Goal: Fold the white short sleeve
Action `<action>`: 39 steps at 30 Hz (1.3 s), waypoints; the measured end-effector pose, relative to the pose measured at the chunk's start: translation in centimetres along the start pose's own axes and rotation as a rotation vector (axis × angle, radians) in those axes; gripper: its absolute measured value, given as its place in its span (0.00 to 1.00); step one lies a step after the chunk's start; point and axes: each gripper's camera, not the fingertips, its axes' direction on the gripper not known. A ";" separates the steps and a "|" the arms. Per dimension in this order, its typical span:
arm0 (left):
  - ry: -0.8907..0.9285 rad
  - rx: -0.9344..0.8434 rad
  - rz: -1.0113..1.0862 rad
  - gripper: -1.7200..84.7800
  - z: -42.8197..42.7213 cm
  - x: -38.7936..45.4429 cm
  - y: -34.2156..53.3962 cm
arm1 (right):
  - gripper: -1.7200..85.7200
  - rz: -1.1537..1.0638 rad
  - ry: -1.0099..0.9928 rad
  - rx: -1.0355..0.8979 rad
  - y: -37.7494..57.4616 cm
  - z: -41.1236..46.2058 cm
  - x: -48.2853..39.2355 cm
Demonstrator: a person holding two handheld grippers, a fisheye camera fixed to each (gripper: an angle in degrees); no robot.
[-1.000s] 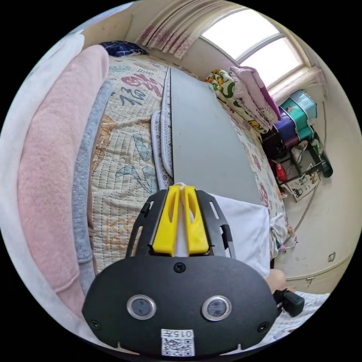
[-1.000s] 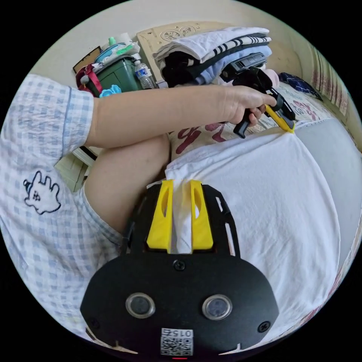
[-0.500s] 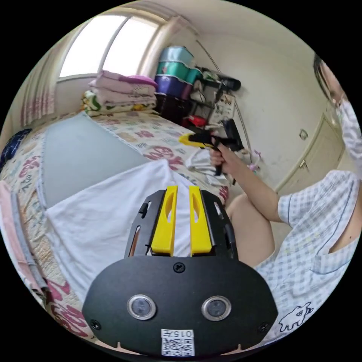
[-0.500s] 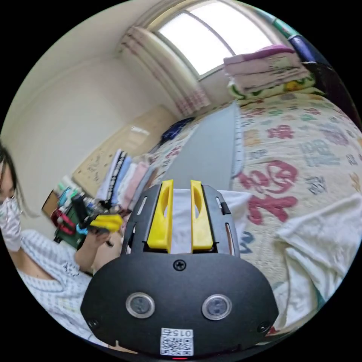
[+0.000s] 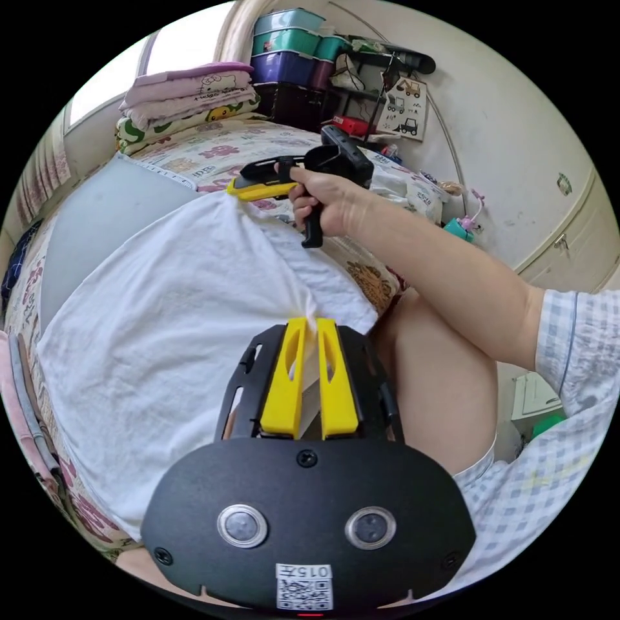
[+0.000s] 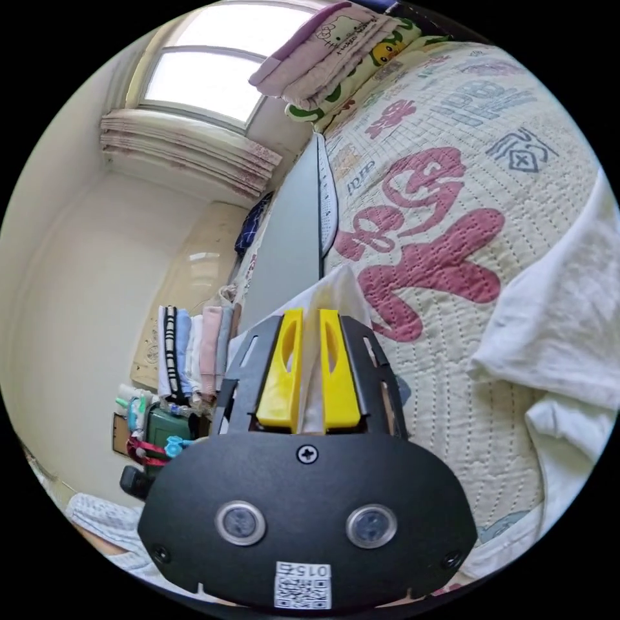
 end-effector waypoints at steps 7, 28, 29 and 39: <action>-0.061 -0.042 0.060 0.03 -1.3 3.1 -1.3 | 0.03 -0.066 0.139 -0.021 -4.8 1.1 -4.2; -0.099 -0.006 0.226 0.10 -2.5 12.6 -7.2 | 0.09 -0.067 0.125 -0.138 -7.3 -3.9 -10.4; -0.099 -0.012 0.231 0.09 -2.6 12.6 -7.6 | 0.07 -0.066 0.180 -0.113 -7.0 -3.9 -10.8; -0.040 -0.027 0.269 0.04 -3.9 11.9 -9.2 | 0.02 -0.077 0.189 -0.022 -4.8 -7.5 -15.3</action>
